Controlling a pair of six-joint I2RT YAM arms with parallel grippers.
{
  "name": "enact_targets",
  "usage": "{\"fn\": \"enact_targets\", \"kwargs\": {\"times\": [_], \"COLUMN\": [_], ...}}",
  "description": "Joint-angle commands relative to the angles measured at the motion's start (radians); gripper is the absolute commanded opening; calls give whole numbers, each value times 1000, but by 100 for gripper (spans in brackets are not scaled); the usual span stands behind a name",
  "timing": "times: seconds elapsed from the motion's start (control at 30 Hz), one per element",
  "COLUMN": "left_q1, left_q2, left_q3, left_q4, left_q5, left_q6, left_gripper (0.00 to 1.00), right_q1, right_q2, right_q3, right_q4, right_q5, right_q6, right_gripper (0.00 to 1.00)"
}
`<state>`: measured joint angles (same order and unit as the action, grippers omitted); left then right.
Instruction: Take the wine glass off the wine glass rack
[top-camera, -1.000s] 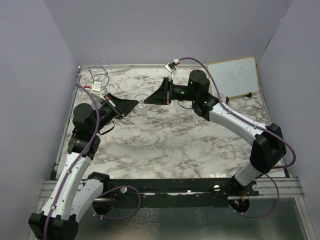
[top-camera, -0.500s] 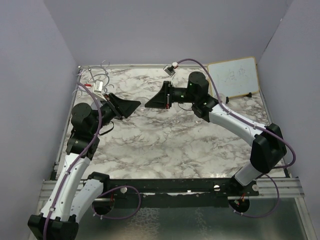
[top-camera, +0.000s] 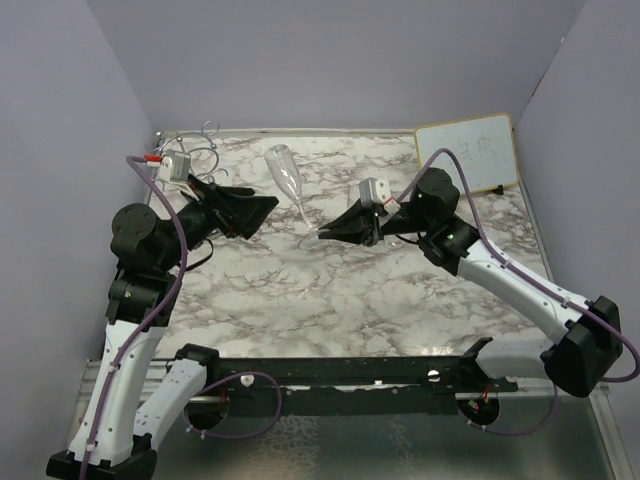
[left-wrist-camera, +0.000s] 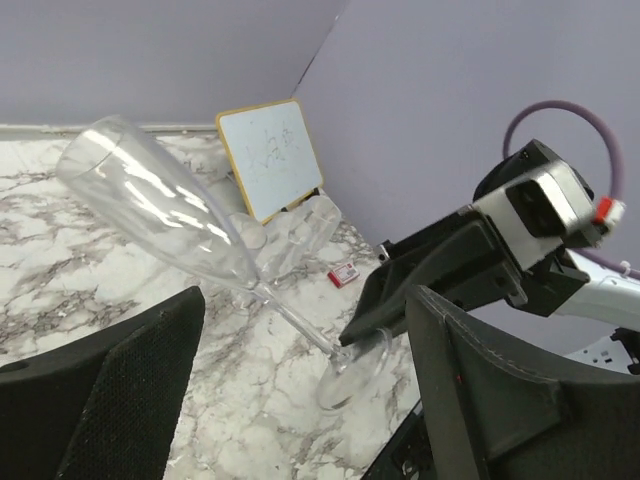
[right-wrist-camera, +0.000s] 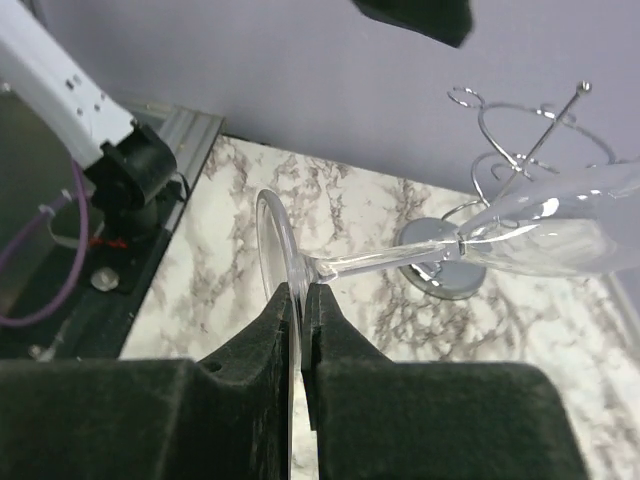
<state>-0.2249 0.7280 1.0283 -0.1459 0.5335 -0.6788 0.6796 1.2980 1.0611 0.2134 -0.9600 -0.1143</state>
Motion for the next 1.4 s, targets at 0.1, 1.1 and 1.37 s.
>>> {"fn": "enact_targets", "kwargs": {"times": [0.1,1.1,1.37], "left_q1": [-4,-21,-105], "left_q2": [26,224,275], "left_q3": [42,-20,4], "left_q4": [-83,-34,15], "left_q5": [20,241,155], "left_q6": [33,-109,-111], "left_gripper": [86,86,76], "right_q1": [5,15,18], "right_q2": [-124,-233,-222], "right_q3": [-105,-374,-369], "right_q4": [-207,40,35], "right_q5": [-2,-36,-77], "right_q6": [-774,-1077,-1073], "right_gripper": [1,1,1]}}
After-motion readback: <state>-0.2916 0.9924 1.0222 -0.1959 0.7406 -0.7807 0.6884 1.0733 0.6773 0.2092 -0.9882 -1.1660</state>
